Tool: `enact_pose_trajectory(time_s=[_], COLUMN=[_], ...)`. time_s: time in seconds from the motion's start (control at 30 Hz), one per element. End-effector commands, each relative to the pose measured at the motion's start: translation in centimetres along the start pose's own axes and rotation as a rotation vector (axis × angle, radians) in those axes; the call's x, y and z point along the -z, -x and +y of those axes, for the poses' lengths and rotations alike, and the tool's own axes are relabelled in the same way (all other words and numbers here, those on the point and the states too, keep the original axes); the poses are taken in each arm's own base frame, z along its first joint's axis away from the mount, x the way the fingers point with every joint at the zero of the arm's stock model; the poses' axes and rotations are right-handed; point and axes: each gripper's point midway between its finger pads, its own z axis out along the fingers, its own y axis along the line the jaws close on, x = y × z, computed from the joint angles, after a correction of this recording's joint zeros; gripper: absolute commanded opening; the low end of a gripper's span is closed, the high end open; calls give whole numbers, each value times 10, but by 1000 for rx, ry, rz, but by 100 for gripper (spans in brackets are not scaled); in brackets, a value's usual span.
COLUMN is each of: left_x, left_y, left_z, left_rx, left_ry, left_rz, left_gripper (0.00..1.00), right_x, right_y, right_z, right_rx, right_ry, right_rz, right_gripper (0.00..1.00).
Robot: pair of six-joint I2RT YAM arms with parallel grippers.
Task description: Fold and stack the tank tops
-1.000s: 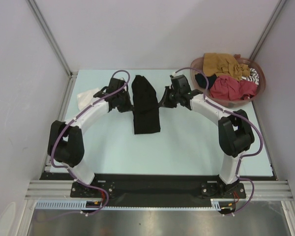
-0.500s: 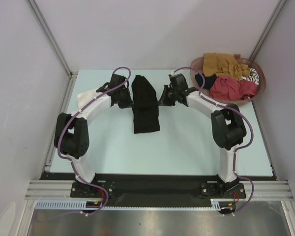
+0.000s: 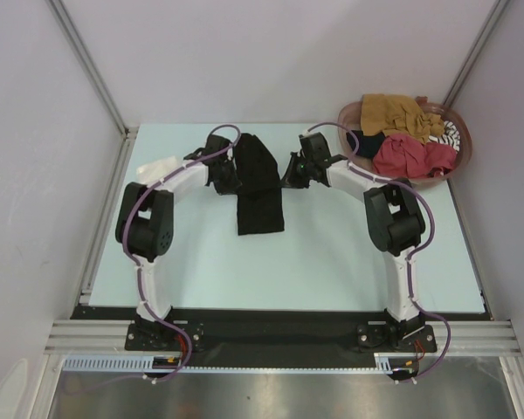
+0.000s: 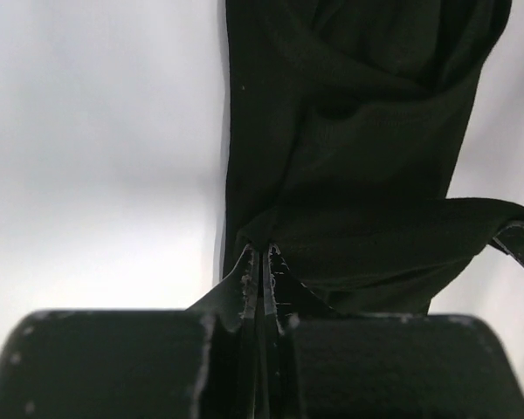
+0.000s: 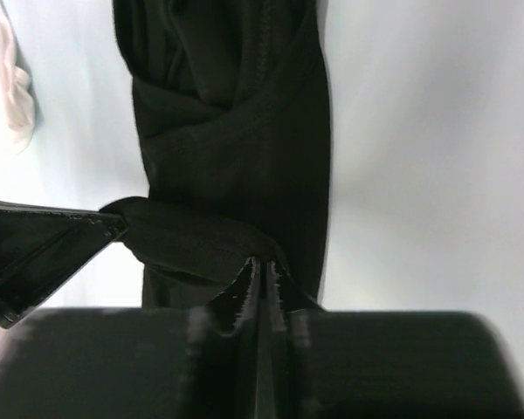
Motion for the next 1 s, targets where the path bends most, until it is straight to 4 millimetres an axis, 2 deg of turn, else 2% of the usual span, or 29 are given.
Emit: enact_pose_trajectory(time_s=[0.0,0.03,0.07,0.1,0.13,0.17,0.23,0.27,0.3,0.33,0.37,0.4,0.43,0.47,0.5,0.53,0.57,0.6,0.63,0.67,0.7,0.77,0.8,0.87,0.9,0.93,0.97], left_x=[7,8,10,12,16,23,31,45,50,50,63,67,67,71,82,81,89,90,87,89,89,89,90,94,97,96,100], left_y=[32,32,34,36,39,41,40,45,47,39,42,42,33,29,32,21,19,14,2,-7,-13,-36,-42,-61,-61,-75,-78], left_z=[-13,-14,-14,-13,-13,-12,-8,-12,-14,-8,-12,-14,-10,-14,-21,-19,-29,-32,-31,-39,-43,-49,-53,-53,-59,-58,-62], left_rx=[-27,-30,-36,-33,-36,-32,-25,-22,-23,-22,-22,-24,-25,-28,-34,-35,-44,-52,-54,-64,-71,-84,-92,-94,-99,-94,-97], left_ry=[-41,-42,-39,-32,-28,-23,-10,-29,-39,-30,-51,-65,-65,-94,-131,-140,-189,-213,-221,-256,-278,-306,-332,-359,-395,-423,-450], left_rz=[-74,-69,-73,-81,-97,-116,-142,-175,-194,-184,-209,-220,-209,-206,-239,-220,-229,-221,-194,-170,-161,-119,-111,-96,-120,-87,-89], left_gripper=[8,12,20,30,41,58,73,77,78,79,80,80,80,79,78,76,75,73,70,67,66,64,63,63,62,62,62], right_x=[0,2,2,4,8,10,19,23,27,28,37,40,39,46,46,46,46,46,43,42,41,38,40,54,56,61,62], right_y=[21,22,23,22,25,27,28,30,31,24,28,26,15,20,16,9,9,5,-2,-8,-14,-36,-44,-43,-60,-61,-63], right_z=[14,16,16,16,19,20,25,28,31,28,37,39,34,42,43,41,45,46,49,49,51,52,54,69,64,68,71], right_rx=[6,5,6,7,13,16,27,30,35,35,48,50,50,68,69,70,80,86,91,93,104,111,109,118,105,91,93], right_ry=[42,47,48,46,51,53,66,77,90,92,121,137,138,171,181,186,207,223,229,227,232,237,256,330,347,371,396], right_rz=[-47,-51,-54,-54,-66,-76,-90,-96,-107,-94,-120,-118,-103,-130,-120,-108,-111,-95,-79,-59,-42,3,15,-38,-4,-5,-2], right_gripper=[12,19,25,37,42,51,54,55,55,54,54,53,49,43,40,36,28,26,23,14,11,2,1,1,1,1,1])
